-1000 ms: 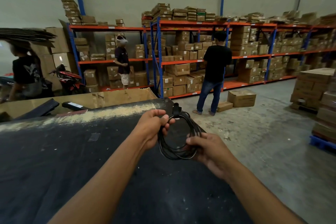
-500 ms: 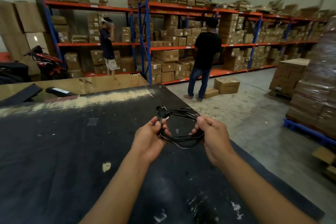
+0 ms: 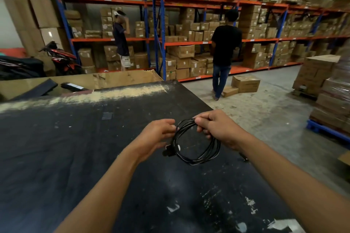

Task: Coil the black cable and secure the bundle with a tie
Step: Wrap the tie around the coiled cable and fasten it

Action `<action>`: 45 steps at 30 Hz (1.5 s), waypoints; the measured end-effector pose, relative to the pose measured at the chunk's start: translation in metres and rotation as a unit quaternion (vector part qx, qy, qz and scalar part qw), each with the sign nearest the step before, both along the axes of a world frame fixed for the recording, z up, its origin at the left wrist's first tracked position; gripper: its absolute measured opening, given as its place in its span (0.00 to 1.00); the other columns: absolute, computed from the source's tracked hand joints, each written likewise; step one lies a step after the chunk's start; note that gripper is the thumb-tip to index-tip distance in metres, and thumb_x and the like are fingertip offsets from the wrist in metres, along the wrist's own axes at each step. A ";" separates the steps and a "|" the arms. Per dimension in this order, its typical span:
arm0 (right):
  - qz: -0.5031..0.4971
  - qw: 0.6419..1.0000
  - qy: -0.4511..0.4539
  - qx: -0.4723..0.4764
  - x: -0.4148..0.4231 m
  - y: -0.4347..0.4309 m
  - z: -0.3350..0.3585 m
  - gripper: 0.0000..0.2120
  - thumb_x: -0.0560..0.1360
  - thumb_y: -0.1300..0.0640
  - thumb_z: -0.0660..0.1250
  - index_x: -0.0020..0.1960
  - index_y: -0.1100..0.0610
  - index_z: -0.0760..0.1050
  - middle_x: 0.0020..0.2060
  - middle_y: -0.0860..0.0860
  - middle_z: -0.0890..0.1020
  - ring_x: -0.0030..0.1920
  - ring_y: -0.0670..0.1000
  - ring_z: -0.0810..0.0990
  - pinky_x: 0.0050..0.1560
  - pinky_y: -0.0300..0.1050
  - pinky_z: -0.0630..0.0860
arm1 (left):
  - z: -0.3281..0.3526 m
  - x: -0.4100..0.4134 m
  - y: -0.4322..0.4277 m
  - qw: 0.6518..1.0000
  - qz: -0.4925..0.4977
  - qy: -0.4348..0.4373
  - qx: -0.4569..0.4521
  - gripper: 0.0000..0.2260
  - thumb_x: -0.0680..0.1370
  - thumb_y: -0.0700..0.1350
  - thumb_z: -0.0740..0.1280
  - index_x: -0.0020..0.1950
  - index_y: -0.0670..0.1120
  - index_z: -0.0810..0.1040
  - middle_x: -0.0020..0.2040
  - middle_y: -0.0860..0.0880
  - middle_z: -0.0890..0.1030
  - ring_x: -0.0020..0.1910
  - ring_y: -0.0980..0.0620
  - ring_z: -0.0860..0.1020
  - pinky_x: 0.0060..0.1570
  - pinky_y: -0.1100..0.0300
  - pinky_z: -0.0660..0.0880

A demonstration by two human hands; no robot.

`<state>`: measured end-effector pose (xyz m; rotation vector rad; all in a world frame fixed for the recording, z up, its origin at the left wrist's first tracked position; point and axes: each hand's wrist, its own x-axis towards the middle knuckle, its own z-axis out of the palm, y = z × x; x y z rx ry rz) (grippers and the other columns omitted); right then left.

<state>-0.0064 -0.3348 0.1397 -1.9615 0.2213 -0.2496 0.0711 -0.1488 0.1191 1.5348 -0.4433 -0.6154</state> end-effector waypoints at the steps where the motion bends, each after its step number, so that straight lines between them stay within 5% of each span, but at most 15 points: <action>1: 0.013 1.000 0.005 0.000 0.002 -0.002 0.001 0.09 0.80 0.59 0.63 0.46 0.51 0.81 0.29 0.47 0.79 0.26 0.42 0.71 0.30 0.39 0.70 | 0.004 -0.001 -0.004 0.997 -0.053 -0.053 0.032 0.13 0.80 0.41 0.62 0.64 0.44 0.76 0.56 0.44 0.83 0.54 0.49 0.81 0.54 0.55 0.76; 3: 0.028 1.000 0.009 0.007 0.004 -0.006 0.002 0.09 0.80 0.60 0.63 0.47 0.53 0.82 0.30 0.48 0.79 0.26 0.42 0.71 0.29 0.38 0.70 | 0.001 -0.003 -0.016 0.977 -0.109 -0.154 0.099 0.09 0.82 0.41 0.60 0.60 0.42 0.76 0.51 0.45 0.83 0.48 0.52 0.83 0.47 0.63 0.78; 8: 0.000 0.999 -0.011 0.038 0.001 -0.019 0.000 0.07 0.78 0.59 0.67 0.56 0.56 0.78 0.33 0.51 0.82 0.27 0.42 0.74 0.29 0.38 0.73 | -0.018 -0.006 -0.052 0.948 0.031 -0.275 0.155 0.10 0.82 0.43 0.56 0.48 0.48 0.76 0.36 0.50 0.76 0.34 0.52 0.78 0.47 0.46 0.80; 14: -0.062 0.991 -0.106 0.057 -0.012 -0.025 -0.023 0.14 0.77 0.62 0.67 0.63 0.57 0.74 0.37 0.48 0.84 0.35 0.46 0.83 0.42 0.40 0.81 | -0.023 -0.001 -0.076 0.962 0.190 -0.173 0.093 0.11 0.82 0.46 0.55 0.47 0.48 0.75 0.40 0.49 0.76 0.34 0.53 0.78 0.48 0.46 0.81; 17: -0.103 0.963 -0.159 0.190 -0.013 -0.027 -0.024 0.10 0.78 0.61 0.66 0.59 0.58 0.78 0.31 0.49 0.84 0.37 0.49 0.84 0.41 0.44 0.83 | -0.028 -0.004 -0.080 0.980 0.164 -0.099 0.047 0.12 0.83 0.44 0.54 0.44 0.47 0.75 0.37 0.48 0.74 0.38 0.47 0.77 0.47 0.49 0.78; 20: -0.080 0.934 -0.144 0.317 -0.011 -0.025 -0.018 0.09 0.80 0.60 0.64 0.54 0.57 0.82 0.31 0.50 0.81 0.33 0.48 0.82 0.37 0.43 0.81 | -0.034 -0.008 -0.073 0.996 0.086 0.019 -0.019 0.12 0.83 0.41 0.55 0.44 0.46 0.75 0.34 0.49 0.72 0.33 0.52 0.72 0.38 0.56 0.69; 24: -0.102 0.960 -0.106 0.237 -0.010 -0.020 -0.013 0.09 0.79 0.61 0.65 0.49 0.57 0.84 0.31 0.50 0.78 0.28 0.44 0.76 0.33 0.40 0.77 | -0.035 -0.007 -0.042 0.997 -0.062 0.054 -0.003 0.05 0.79 0.39 0.63 0.52 0.45 0.77 0.38 0.49 0.80 0.39 0.52 0.80 0.43 0.51 0.80; 28: -0.091 0.975 -0.086 0.185 -0.009 -0.005 -0.011 0.11 0.79 0.63 0.65 0.44 0.55 0.84 0.26 0.47 0.78 0.25 0.43 0.73 0.29 0.37 0.76 | -0.025 -0.006 -0.028 0.998 -0.039 0.012 -0.047 0.17 0.74 0.35 0.70 0.60 0.46 0.75 0.49 0.43 0.85 0.48 0.47 0.83 0.48 0.51 0.80; 33: -0.105 0.981 -0.080 0.140 -0.011 0.010 -0.021 0.09 0.78 0.63 0.65 0.46 0.56 0.84 0.28 0.49 0.77 0.25 0.42 0.72 0.29 0.36 0.75 | -0.019 -0.006 -0.030 0.995 -0.061 -0.071 0.020 0.06 0.81 0.38 0.62 0.55 0.38 0.76 0.38 0.48 0.76 0.34 0.55 0.77 0.48 0.52 0.80; 39: -0.092 0.985 -0.054 0.139 -0.019 0.002 -0.028 0.07 0.78 0.63 0.66 0.50 0.57 0.83 0.32 0.53 0.80 0.28 0.45 0.73 0.32 0.39 0.74 | -0.006 -0.002 -0.036 0.988 -0.118 0.072 0.069 0.14 0.81 0.48 0.60 0.48 0.40 0.80 0.32 0.48 0.76 0.32 0.50 0.77 0.41 0.54 0.79; 45: -0.095 0.979 -0.083 0.159 -0.008 -0.019 -0.025 0.03 0.76 0.65 0.68 0.47 0.60 0.81 0.29 0.53 0.81 0.26 0.44 0.75 0.29 0.38 0.75 | -0.004 0.006 -0.064 0.988 -0.099 0.112 0.033 0.14 0.83 0.49 0.56 0.45 0.42 0.75 0.28 0.51 0.69 0.26 0.55 0.69 0.38 0.56 0.77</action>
